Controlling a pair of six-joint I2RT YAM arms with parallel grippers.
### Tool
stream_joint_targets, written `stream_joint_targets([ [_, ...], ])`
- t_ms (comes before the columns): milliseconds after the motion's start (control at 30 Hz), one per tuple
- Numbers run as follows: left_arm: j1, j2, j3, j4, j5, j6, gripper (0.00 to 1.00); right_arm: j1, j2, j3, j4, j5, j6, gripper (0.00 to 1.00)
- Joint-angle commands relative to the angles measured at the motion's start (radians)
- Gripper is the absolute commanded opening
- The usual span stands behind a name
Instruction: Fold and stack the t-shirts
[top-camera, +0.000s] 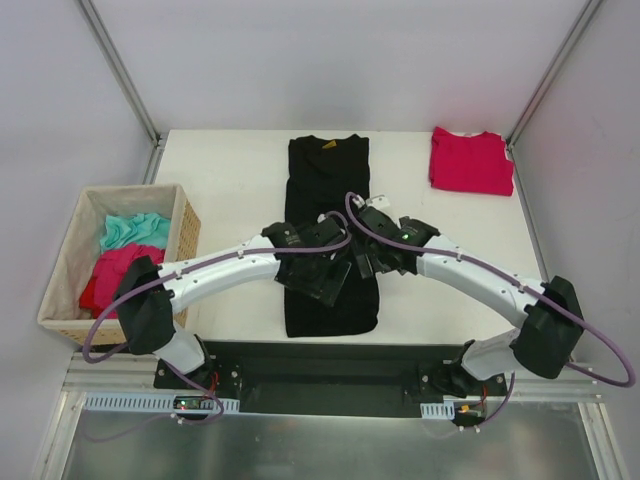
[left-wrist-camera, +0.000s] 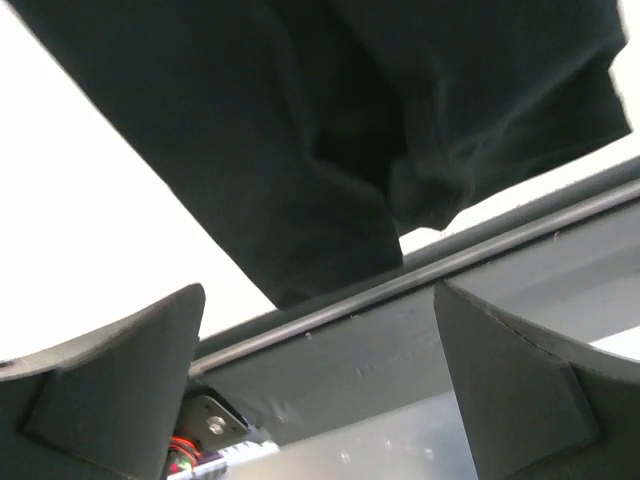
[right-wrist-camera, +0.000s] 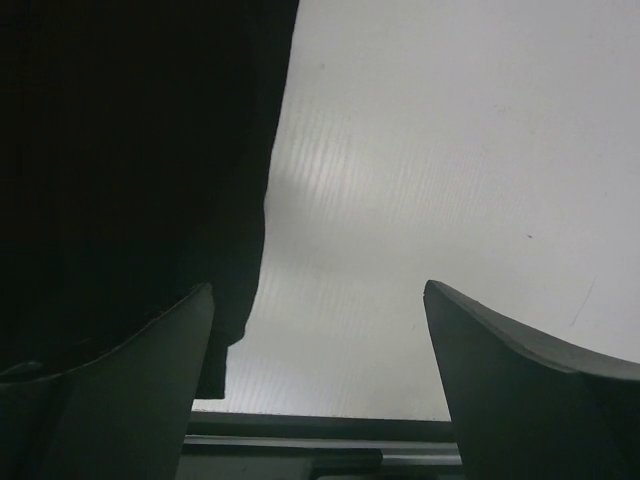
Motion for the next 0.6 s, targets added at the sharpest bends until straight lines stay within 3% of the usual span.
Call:
stream_joint_targets([
  [0,-0.003,-0.054,0.154,-0.053,-0.116,-0.010,0.99,0.067,-0.042,0.084,-0.053,-0.011,0.013,0.90],
  [100,0.011,-0.110,0.185,-0.050,-0.164,-0.038,0.99,0.112,-0.022,0.079,-0.038,-0.014,0.030,0.90],
  [300,0.101,-0.234,0.073,-0.047,-0.220,-0.125,0.99,0.185,0.049,0.033,0.022,-0.055,0.070,0.90],
  [567,0.348,-0.470,-0.130,-0.008,-0.224,-0.142,0.99,0.236,0.096,-0.016,0.063,-0.072,0.099,0.90],
])
